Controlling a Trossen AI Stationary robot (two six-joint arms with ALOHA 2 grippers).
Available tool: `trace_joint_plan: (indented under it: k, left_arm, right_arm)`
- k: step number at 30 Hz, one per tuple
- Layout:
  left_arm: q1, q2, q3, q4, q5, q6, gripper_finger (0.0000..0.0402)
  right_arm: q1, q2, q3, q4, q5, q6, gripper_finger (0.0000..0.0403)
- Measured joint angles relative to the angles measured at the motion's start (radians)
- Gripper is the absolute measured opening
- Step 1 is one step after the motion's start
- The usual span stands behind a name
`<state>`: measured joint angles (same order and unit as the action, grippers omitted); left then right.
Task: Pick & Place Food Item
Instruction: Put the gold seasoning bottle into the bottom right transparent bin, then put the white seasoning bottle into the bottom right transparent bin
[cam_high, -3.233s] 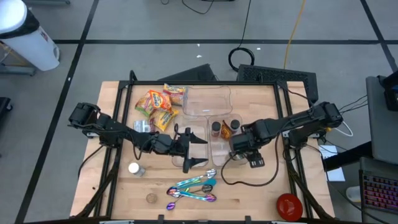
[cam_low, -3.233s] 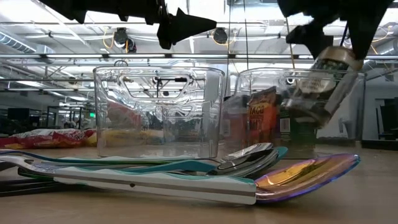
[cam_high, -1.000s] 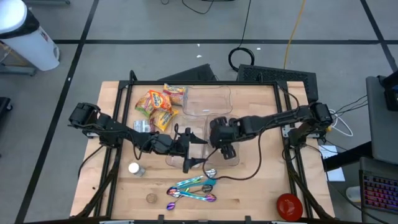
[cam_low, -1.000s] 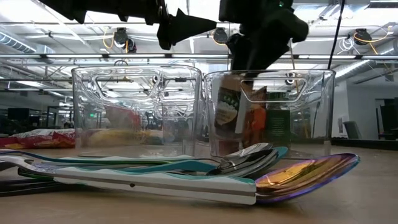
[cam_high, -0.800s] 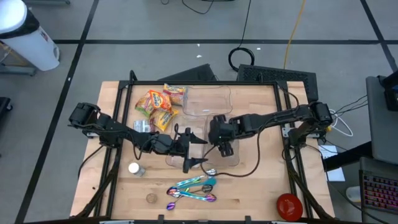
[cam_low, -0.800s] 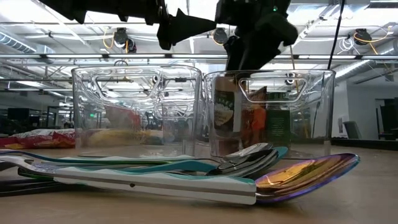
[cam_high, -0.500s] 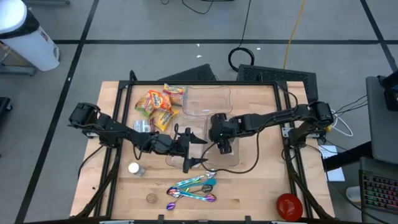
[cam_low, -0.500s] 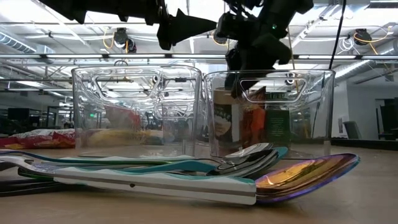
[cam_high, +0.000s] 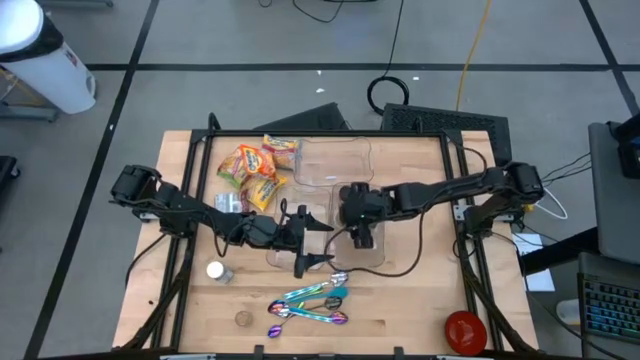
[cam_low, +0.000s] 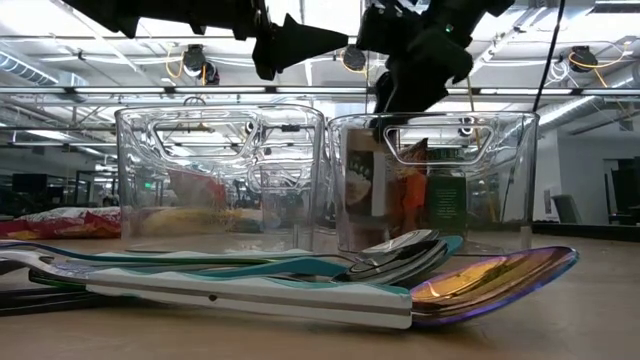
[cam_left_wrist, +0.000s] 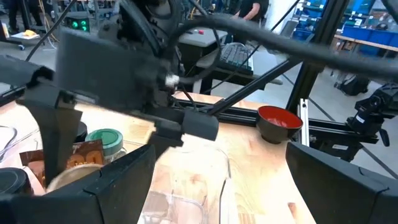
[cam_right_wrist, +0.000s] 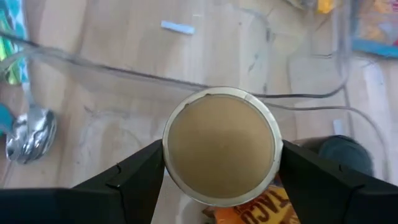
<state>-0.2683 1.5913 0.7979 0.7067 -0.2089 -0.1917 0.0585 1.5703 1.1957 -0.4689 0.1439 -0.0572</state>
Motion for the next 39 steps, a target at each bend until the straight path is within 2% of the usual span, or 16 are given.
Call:
trace_joint_plan:
  k: [3,9,13,22,28,35,39]
  left_arm:
    - [0.000,0.000,0.000,0.000,0.000,-0.010,0.0365]
    - [0.000,0.000,0.000,0.000,0.000,-0.021,0.0365]
    - [0.000,0.000,0.000,0.000,0.000,-0.021,0.0365]
    - [0.000,0.000,0.000,0.000,0.000,-0.021,0.0365]
    - [0.000,0.000,0.000,0.000,0.000,-0.021,0.0365]
    - [-0.002,-0.008,0.000,-0.015,0.000,-0.019,0.0365]
    - [-0.043,-0.097,0.000,-0.157,-0.017,0.000,0.0365]
  right_arm:
    - [-0.013,-0.004,0.000,0.000,-0.020,0.044,0.0279]
    - [-0.054,-0.004,0.000,-0.005,-0.198,0.154,0.0279]
    - [-0.059,-0.005,-0.015,0.008,-0.197,0.154,0.0284]
    - [-0.059,-0.006,-0.024,0.023,-0.195,0.115,0.0355]
    - [-0.059,-0.045,-0.025,0.036,-0.195,0.122,0.0372]
    - [0.001,-0.199,-0.025,-0.030,-0.194,0.135,0.0373]
    - [0.084,-0.307,-0.042,-0.067,-0.193,0.189,0.0373]
